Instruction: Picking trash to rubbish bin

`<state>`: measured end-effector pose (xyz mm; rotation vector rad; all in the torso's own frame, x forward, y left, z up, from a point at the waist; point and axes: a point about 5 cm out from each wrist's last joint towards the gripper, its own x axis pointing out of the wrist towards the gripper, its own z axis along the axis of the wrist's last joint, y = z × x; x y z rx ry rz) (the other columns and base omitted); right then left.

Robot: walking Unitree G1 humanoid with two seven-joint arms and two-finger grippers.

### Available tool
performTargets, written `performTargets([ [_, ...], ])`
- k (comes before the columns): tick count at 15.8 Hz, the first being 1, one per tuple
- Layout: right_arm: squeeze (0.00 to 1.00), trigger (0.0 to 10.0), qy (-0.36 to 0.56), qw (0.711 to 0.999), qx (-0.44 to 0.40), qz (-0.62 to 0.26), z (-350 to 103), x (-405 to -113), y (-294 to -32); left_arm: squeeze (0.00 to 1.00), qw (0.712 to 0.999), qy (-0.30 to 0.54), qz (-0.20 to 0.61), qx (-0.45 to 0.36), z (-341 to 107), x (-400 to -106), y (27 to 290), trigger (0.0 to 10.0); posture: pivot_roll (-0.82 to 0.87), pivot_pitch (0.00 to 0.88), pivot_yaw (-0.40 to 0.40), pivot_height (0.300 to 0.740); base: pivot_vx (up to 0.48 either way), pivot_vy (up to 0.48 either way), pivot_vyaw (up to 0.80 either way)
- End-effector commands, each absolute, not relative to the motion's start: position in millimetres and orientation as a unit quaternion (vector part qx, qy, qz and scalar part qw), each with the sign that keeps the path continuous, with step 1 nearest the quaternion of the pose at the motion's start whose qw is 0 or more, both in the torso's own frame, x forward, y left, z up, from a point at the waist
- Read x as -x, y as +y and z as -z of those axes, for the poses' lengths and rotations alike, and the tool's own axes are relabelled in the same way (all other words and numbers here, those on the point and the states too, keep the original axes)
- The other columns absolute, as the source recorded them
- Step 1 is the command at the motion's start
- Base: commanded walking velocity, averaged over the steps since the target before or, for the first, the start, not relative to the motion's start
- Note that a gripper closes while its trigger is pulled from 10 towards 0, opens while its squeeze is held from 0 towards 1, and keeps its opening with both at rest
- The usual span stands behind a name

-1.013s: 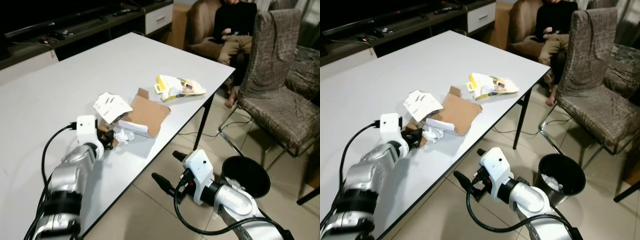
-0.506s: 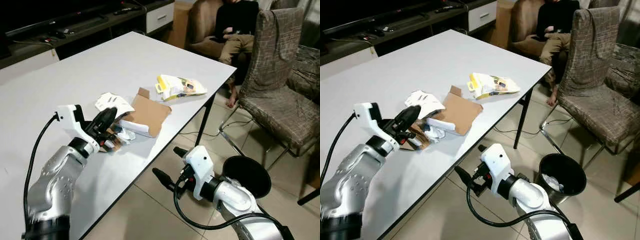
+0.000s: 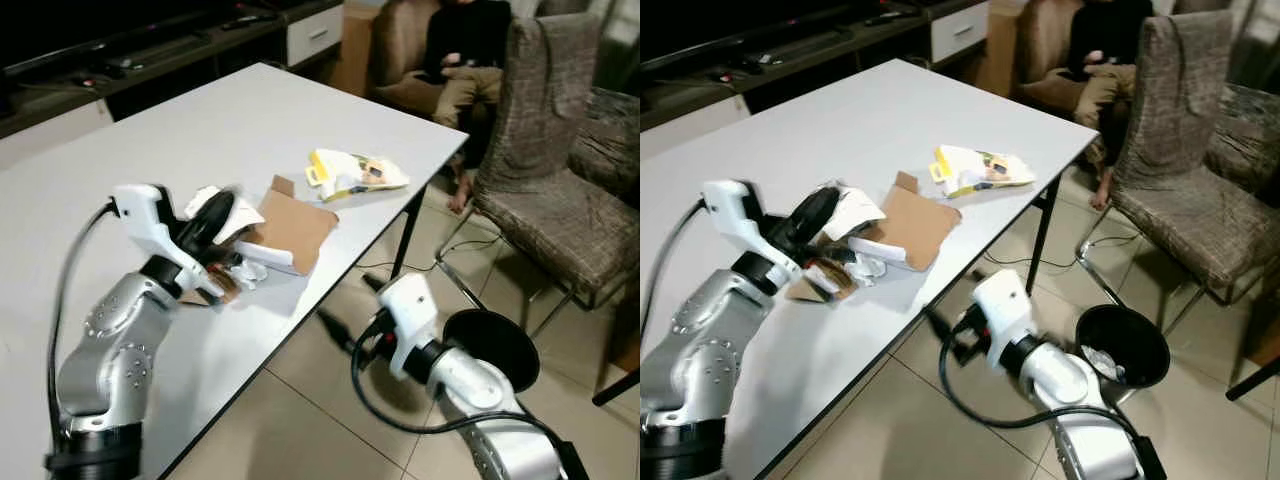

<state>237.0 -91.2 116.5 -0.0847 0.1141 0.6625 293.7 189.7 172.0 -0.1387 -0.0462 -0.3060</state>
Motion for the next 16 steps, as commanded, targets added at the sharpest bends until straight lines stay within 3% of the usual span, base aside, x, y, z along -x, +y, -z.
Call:
performTargets([
  [1, 0.00, 10.0, 0.056, 0.951, 0.048, -0.301, -115, -241, -95, 0.00, 0.993, 0.002, 0.117, 0.034, -162, -295, 194, 10.0, -0.01, 0.000, 0.029, 0.740, 0.000, 0.000, 0.00],
  [3, 0.00, 10.0, 0.055, 0.960, 0.036, -0.270, -114, -243, -99, 0.00, 0.994, 0.004, 0.107, 0.018, -164, -293, 195, 10.0, -0.01, 0.000, 0.031, 0.740, 0.000, 0.000, 0.00],
  [5, 0.00, 10.0, 0.060, 0.973, 0.030, -0.221, -108, -244, -107, 0.00, 0.992, 0.012, 0.114, -0.049, -155, -287, 188, 10.0, -0.01, 0.000, 0.028, 0.740, 0.000, 0.000, 0.00],
  [8, 0.00, 10.0, 0.065, 0.980, 0.026, -0.188, -105, -247, -117, 0.00, 0.993, 0.019, 0.106, -0.056, -149, -286, 187, 10.0, -0.01, 0.000, 0.026, 0.740, 0.000, 0.000, 0.00],
  [16, 0.00, 10.0, 0.069, 0.981, 0.024, -0.182, -102, -244, -118, 0.00, 0.990, 0.027, 0.114, -0.074, -144, -291, 182, 10.0, -0.02, 0.000, 0.035, 0.740, 0.000, 0.350, -0.15],
])
